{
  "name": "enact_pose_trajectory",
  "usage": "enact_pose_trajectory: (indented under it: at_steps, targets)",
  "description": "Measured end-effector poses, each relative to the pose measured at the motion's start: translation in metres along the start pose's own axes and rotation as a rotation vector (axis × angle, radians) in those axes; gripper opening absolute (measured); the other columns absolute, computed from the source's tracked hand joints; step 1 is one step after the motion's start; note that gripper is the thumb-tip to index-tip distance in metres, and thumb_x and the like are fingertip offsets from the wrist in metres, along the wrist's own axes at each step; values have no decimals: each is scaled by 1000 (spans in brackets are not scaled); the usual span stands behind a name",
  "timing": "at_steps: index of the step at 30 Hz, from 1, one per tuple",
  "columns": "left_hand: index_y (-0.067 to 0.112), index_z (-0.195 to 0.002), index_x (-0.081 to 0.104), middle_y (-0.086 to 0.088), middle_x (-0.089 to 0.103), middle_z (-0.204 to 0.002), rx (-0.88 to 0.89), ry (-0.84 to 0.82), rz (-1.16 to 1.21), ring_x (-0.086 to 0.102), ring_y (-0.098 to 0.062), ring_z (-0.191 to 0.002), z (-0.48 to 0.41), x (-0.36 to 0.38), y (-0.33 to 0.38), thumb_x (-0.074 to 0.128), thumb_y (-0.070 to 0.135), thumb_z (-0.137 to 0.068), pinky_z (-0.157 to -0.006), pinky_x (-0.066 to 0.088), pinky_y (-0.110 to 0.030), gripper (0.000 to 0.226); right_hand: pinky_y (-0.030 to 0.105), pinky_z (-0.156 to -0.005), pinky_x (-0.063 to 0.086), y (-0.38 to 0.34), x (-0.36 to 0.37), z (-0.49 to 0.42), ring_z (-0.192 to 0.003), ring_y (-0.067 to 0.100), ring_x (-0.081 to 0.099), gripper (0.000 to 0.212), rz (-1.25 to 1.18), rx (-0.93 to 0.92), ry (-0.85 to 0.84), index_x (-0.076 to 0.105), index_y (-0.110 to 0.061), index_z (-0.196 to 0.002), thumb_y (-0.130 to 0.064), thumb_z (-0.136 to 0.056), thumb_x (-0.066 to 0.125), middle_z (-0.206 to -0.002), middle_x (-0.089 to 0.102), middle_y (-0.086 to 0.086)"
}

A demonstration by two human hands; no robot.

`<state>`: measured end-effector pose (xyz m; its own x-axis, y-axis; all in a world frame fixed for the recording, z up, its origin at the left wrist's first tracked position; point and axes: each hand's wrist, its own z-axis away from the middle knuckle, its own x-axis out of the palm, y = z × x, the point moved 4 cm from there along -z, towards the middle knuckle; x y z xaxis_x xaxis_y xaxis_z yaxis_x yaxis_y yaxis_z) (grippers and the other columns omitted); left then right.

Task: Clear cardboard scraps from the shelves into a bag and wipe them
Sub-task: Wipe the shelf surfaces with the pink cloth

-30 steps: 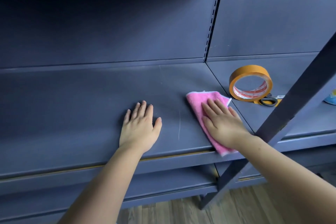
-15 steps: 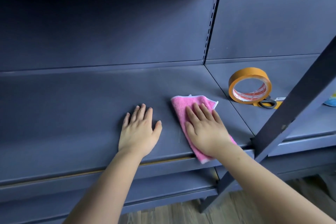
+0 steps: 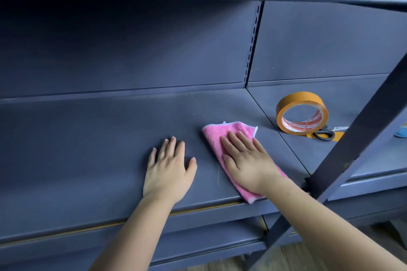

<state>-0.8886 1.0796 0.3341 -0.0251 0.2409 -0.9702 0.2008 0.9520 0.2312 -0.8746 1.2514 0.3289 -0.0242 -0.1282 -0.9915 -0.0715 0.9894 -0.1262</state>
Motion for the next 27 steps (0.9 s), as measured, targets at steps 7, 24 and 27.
enact_pose_trajectory:
  at_steps: [7,24,27]
  targets:
    - [21,-146,19,2,7,-159,1,15,0,4,-11,-146,0,1,-1,24,42,-97,-118,2,-34,54,41,-117,2,34,-14,-33,-146,20,-2,51,24,177,-83,7,-22,-149,-34,-100,15,-159,0,1]
    - [22,-148,15,2,4,-160,0,26,-2,2,-11,-147,-1,1,-1,24,44,-96,-118,1,-33,57,41,-116,6,40,-8,-71,-145,20,3,51,16,134,-27,13,-23,-148,-34,-99,19,-158,9,1]
    - [22,-147,17,2,5,-159,3,31,2,3,-11,-146,-2,2,-1,25,45,-96,-118,1,-33,57,45,-116,6,36,-7,-105,-145,22,3,51,5,183,-30,15,-21,-148,-32,-98,17,-157,11,2]
